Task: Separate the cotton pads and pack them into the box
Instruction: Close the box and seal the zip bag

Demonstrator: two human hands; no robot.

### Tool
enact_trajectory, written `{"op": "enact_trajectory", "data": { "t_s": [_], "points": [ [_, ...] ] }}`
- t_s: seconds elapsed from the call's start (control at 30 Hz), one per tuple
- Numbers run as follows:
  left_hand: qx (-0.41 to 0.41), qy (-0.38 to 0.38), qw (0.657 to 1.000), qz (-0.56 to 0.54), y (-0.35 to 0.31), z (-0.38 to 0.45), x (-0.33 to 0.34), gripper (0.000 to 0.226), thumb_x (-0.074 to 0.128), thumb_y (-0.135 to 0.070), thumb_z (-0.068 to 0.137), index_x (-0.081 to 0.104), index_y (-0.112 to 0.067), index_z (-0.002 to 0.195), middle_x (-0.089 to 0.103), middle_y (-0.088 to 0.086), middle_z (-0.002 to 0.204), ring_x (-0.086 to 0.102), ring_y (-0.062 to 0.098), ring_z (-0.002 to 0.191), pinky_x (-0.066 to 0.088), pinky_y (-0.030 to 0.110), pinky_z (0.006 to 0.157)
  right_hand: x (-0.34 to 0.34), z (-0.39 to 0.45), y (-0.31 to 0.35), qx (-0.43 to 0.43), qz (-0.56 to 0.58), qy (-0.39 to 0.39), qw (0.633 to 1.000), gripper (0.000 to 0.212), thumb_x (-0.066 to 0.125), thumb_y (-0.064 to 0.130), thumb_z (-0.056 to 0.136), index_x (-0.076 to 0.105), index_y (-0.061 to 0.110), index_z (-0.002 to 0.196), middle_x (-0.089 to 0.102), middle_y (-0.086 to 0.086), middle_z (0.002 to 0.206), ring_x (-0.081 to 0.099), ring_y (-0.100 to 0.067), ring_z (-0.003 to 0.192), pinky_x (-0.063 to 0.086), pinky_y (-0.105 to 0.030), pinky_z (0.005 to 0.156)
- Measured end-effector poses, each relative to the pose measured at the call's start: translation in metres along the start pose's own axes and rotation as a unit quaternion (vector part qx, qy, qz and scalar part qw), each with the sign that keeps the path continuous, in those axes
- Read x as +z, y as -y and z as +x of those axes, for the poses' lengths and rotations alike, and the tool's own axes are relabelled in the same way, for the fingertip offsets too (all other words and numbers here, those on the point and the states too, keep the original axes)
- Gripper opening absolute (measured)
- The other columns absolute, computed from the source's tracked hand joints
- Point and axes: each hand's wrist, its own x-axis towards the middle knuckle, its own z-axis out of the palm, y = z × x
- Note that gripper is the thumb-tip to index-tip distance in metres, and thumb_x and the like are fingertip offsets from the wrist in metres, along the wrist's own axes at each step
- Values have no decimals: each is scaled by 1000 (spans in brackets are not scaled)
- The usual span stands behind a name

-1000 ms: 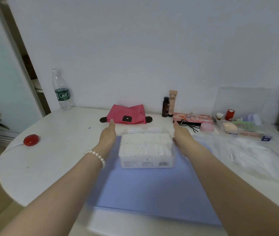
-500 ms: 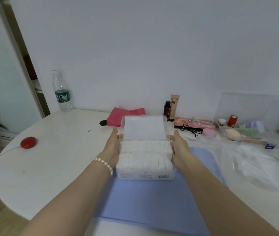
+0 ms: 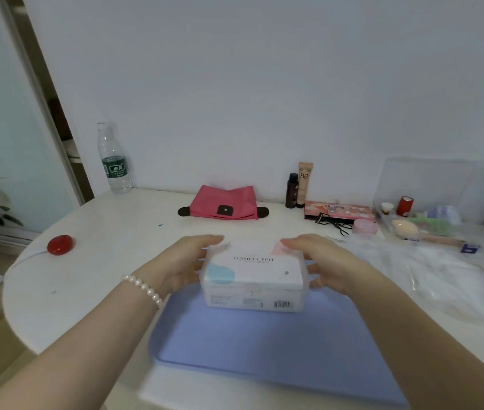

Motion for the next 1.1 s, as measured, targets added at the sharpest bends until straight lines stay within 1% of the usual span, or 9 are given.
{"op": "enact_trajectory", "data": {
  "t_s": [0.07, 0.2, 0.3, 0.43, 0.53, 0.67, 0.73, 0.9, 1.1],
  "points": [
    [19, -15, 999, 32, 9, -8, 4, 11, 57, -17, 91, 65, -9, 91, 68, 2, 76, 63, 11, 60, 48, 19, 52, 5, -7, -11, -13, -37, -20, 999, 65, 64, 44, 81, 37, 26, 137, 51, 1, 132, 53, -27, 115, 47, -45, 92],
    [55, -44, 995, 76, 31, -12, 6, 17, 59, -8, 89, 64, 2, 102, 71, 13, 100, 67, 22, 87, 54, 38, 87, 15, -22, -28, -45, -28, -30, 998, 26, 54, 27, 92, 51, 24, 118, 62, -2, 112, 61, -17, 83, 48, -27, 62],
    [85, -79, 991, 69, 34, -10, 11, 13, 63, -5, 86, 66, 0, 97, 70, 14, 101, 66, 24, 86, 52, 40, 89, 24, -16, -28, -78, -48, -63, 994, 28, 57, 31, 88, 53, 24, 115, 60, -3, 117, 60, -23, 101, 52, -40, 86],
    [116, -109, 986, 40, 26, -5, 17, 13, 70, -5, 80, 67, -8, 92, 69, 4, 95, 66, 16, 79, 53, 26, 71, 32, -4, -20, -86, -34, -83, 992, 80, 72, 45, 68, 38, 26, 138, 46, 4, 138, 51, -24, 122, 43, -46, 102],
    [134, -134, 979, 76, 27, -2, 21, 22, 81, -16, 70, 69, -15, 89, 71, -2, 89, 67, 13, 80, 52, 24, 69, 39, 1, -17, -102, -66, -93, 988, 67, 76, 43, 66, 46, 25, 123, 56, 5, 124, 55, -19, 112, 46, -42, 97],
    [137, -163, 969, 126, 32, 0, 22, 41, 85, -28, 62, 70, -20, 99, 71, -6, 94, 67, 13, 88, 53, 33, 84, 44, 1, -18, -96, -94, -119, 984, 84, 80, 47, 58, 42, 20, 128, 57, 3, 121, 55, -20, 111, 48, -41, 94],
    [135, -166, 969, 126, 31, 1, 20, 45, 87, -28, 59, 70, -20, 100, 71, -6, 95, 67, 13, 89, 53, 32, 85, 44, 0, -16, -99, -98, -123, 983, 80, 82, 45, 58, 45, 20, 125, 58, 3, 120, 56, -19, 109, 48, -40, 93],
    [135, -161, 965, 158, 28, 3, 20, 37, 87, -24, 60, 70, -18, 92, 71, -4, 91, 66, 13, 86, 53, 31, 83, 42, -3, -12, -113, -108, -131, 979, 59, 84, 34, 64, 51, 19, 111, 61, 3, 109, 56, -15, 97, 46, -27, 76],
    [161, -154, 947, 232, 31, 2, 18, 42, 81, -35, 68, 67, -18, 103, 69, -6, 97, 64, 13, 91, 51, 29, 82, 44, -14, -13, -133, -157, -145, 968, 59, 76, 41, 73, 44, 15, 117, 54, 5, 107, 48, -14, 93, 36, -24, 76]
  ]
}}
